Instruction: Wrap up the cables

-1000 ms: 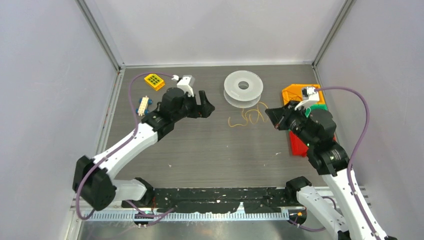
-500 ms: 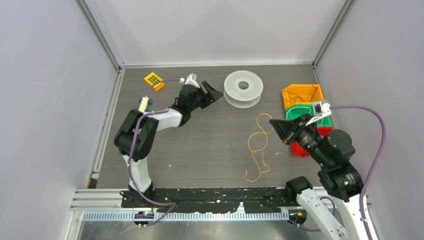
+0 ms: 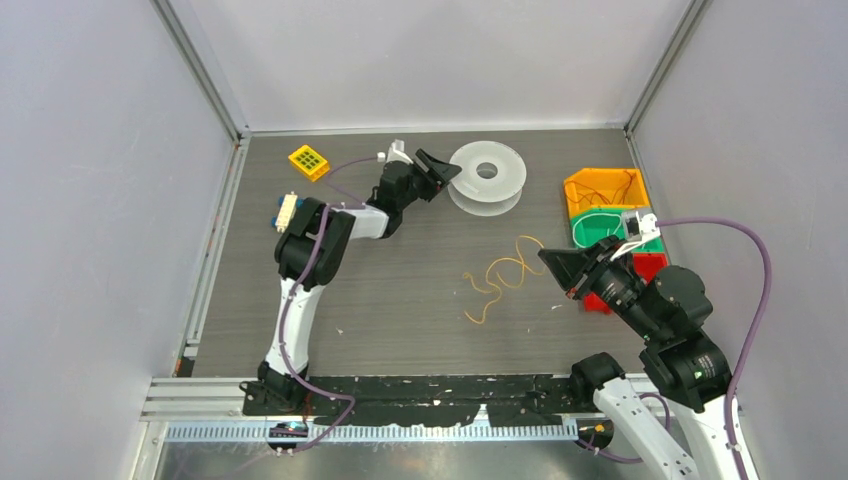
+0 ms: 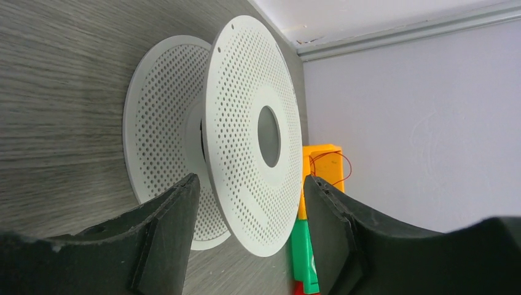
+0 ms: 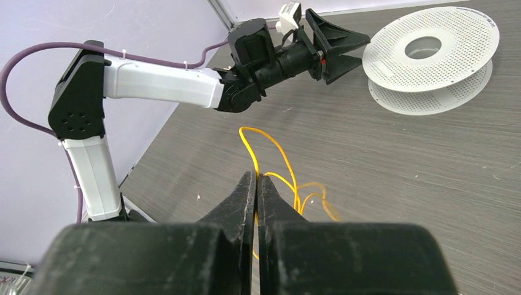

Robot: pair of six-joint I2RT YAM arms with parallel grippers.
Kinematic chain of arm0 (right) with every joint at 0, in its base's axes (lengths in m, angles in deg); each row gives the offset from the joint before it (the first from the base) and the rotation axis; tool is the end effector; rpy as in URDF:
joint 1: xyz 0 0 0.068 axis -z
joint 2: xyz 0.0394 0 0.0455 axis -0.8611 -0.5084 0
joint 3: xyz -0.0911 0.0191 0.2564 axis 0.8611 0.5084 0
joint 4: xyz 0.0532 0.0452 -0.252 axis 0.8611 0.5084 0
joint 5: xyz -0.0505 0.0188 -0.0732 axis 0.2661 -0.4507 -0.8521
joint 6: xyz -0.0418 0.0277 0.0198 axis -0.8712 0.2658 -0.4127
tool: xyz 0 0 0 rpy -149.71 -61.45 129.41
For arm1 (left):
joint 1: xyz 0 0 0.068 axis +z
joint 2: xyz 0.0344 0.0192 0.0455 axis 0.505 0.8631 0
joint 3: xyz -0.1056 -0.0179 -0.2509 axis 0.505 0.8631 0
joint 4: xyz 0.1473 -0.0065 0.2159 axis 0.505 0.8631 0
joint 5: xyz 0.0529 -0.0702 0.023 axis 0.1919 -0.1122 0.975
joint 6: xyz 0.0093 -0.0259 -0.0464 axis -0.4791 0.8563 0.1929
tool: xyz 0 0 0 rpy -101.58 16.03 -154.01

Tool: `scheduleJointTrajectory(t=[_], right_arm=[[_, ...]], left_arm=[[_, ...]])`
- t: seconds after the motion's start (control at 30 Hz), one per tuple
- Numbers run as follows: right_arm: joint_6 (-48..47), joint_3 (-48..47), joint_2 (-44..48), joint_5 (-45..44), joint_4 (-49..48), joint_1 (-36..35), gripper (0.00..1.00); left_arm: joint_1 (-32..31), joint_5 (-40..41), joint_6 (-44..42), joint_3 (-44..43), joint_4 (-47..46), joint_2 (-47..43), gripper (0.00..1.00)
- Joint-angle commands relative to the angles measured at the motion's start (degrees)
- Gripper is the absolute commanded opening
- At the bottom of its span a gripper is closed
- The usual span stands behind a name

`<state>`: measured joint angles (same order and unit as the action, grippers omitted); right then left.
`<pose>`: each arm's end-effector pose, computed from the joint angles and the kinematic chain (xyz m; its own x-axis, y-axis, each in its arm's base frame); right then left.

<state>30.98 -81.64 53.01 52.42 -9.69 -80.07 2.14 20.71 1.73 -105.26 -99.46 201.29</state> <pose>0.0654 0.0342 0.3785 -0.3087 0.3313 -0.8916 -0.4888 0.7488 0.4475 0.4347 -0.2393 0.1471 -0.6154 -0.7155 -0.3307 0.0827 0.3587 -0.9298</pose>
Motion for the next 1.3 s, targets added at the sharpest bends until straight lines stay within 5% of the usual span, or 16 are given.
scheduleJointTrajectory(t=[0.0, 0.3, 0.47, 0.67, 0.8, 1.03, 1.27], right_arm=[[-0.9, -2.7, -0.6, -0.3, -0.6, -0.4, 0.05], [-1.3, -2.7, -0.9, -1.3, -0.3, -0.3, 0.05], [-1.2, -1.9, -0.7, -1.6, -0.7, -0.3, 0.05], [-0.9, -1.5, -0.1, -2.5, -0.7, -0.3, 0.05], [-0.7, -1.4, 0.5, -3.5, -0.7, -0.3, 0.05], [-3.0, -3.6, 0.9, -6.6, 3.3, -0.3, 0.05], [-4.9, -3.5, 2.5, -7.9, 5.7, -0.3, 0.06]], left_arm=[[-0.3, 0.6, 2.9, -2.7, -2.6, 1.7, 0.64], [-0.4, -1.5, 6.1, -6.5, -9.9, 7.3, 0.53], [-0.5, -3.5, 4.0, -9.1, -10.7, 7.4, 0.27], [-0.1, -2.7, -0.1, -1.4, -11.0, -1.5, 0.00], [0.8, -3.0, -1.7, 4.0, -8.5, -9.4, 0.00], [0.2, 1.3, -21.2, 9.1, 21.0, -31.6, 0.00], [-8.2, 24.0, -42.1, 4.7, 54.5, -47.6, 0.00]])
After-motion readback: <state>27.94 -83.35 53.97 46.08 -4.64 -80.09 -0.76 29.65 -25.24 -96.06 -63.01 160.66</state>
